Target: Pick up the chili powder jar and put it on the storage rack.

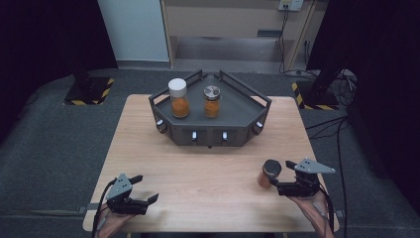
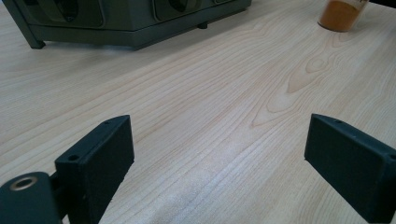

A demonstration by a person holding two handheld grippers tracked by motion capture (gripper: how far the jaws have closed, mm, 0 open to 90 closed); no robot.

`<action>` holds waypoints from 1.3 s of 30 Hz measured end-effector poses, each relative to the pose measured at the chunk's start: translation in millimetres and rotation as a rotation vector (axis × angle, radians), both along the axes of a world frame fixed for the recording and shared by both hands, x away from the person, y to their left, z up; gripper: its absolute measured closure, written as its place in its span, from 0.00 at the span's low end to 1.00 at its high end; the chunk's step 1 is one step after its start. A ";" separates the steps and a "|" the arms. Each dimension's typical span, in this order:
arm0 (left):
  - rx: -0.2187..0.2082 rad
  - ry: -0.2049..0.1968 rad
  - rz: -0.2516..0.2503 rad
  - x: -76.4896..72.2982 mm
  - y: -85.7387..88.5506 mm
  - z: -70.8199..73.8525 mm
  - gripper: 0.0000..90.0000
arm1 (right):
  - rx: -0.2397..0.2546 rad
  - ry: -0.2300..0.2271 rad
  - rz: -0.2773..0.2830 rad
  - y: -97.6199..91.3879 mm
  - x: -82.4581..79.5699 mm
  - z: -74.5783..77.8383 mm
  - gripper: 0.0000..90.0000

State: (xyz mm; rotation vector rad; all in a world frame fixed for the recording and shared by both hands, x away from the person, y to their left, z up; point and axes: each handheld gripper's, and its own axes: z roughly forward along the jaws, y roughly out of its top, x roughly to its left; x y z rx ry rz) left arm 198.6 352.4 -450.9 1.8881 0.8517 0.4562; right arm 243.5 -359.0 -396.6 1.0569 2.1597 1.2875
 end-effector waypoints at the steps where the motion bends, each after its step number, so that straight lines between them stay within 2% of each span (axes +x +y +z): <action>1: 0.000 0.000 0.000 0.0 0.0 0.0 0.08 | -0.003 0.004 0.000 0.8 1.9 -0.7 0.13; 17: 0.007 0.002 0.005 -0.2 -0.6 0.7 0.08 | -0.007 0.053 0.000 8.0 23.4 -8.5 0.18; 23: 0.008 0.003 0.008 -0.5 -0.7 0.9 0.08 | -0.007 0.060 0.005 12.0 29.1 -13.2 0.24; 25: 0.009 0.003 0.008 -0.5 -0.7 1.0 0.08 | -0.014 0.059 -0.005 14.6 29.3 -14.2 0.28; 28: 0.009 0.003 0.009 -0.5 -0.9 1.0 0.08 | 0.010 0.058 0.007 11.6 30.7 -17.5 0.35; 33: 0.010 0.005 0.011 -0.3 -1.2 1.0 0.08 | 0.000 0.033 -0.001 14.8 25.2 -19.2 0.36; 39: 0.014 0.007 0.014 -0.3 -1.8 1.3 0.08 | -0.007 0.044 -0.003 16.0 26.9 -15.8 0.37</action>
